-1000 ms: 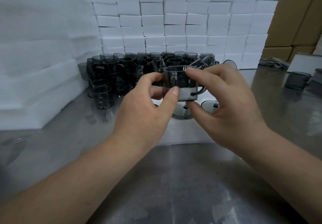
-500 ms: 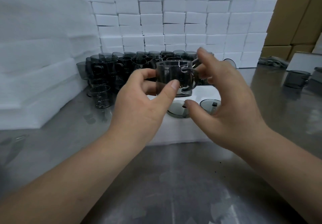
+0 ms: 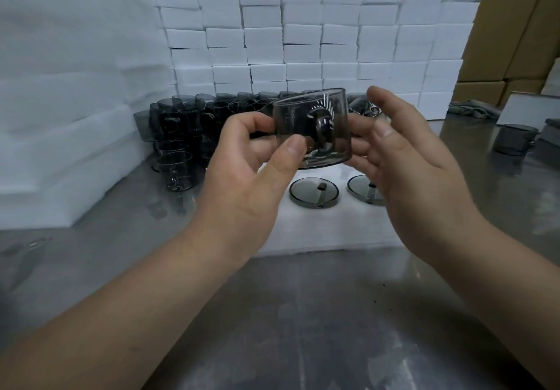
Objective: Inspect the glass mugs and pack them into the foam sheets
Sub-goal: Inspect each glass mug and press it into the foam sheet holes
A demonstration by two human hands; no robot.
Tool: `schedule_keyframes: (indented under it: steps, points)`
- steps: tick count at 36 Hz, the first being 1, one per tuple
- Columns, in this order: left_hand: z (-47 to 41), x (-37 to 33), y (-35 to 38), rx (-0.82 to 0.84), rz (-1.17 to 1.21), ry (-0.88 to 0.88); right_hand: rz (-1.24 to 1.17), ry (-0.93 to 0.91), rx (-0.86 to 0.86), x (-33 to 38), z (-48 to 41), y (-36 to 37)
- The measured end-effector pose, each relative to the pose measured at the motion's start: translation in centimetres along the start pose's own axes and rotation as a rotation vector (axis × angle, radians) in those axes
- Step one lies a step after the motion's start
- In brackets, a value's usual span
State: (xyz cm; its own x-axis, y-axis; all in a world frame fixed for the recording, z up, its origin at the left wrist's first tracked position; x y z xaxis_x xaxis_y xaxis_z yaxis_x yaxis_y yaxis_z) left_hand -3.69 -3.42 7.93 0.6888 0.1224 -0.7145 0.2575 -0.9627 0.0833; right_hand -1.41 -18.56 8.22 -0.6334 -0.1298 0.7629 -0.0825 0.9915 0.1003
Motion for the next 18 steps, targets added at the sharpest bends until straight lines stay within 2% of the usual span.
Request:
schedule_keyframes:
  steps: [8, 13, 18]
  points:
    - [0.6, -0.5, 0.7, 0.11, 0.151, 0.031, -0.05, 0.117, 0.135, -0.6, 0.4, 0.7]
    - [0.6, -0.4, 0.9, 0.164, 0.148, 0.019, -0.046, 0.151, 0.248, -1.0, 0.6, 1.3]
    - [0.6, -0.5, 1.1, 0.21, 0.119, 0.031, -0.072, 0.197, 0.252, -1.1, 0.7, 1.4]
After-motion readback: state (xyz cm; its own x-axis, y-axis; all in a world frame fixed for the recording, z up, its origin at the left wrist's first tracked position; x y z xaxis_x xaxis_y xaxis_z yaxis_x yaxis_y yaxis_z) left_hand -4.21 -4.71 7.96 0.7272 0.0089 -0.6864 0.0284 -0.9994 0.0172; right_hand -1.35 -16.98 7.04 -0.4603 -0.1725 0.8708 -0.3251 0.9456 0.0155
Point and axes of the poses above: each hand's wrist, its own z-axis away from the middle knuckle, its own y-axis out of the palm, x = y × z, the point moved 5 cm from there along -z, towards the middle knuckle, and after that the axes turned 9 degrees about -x, right-handed, at the moved point
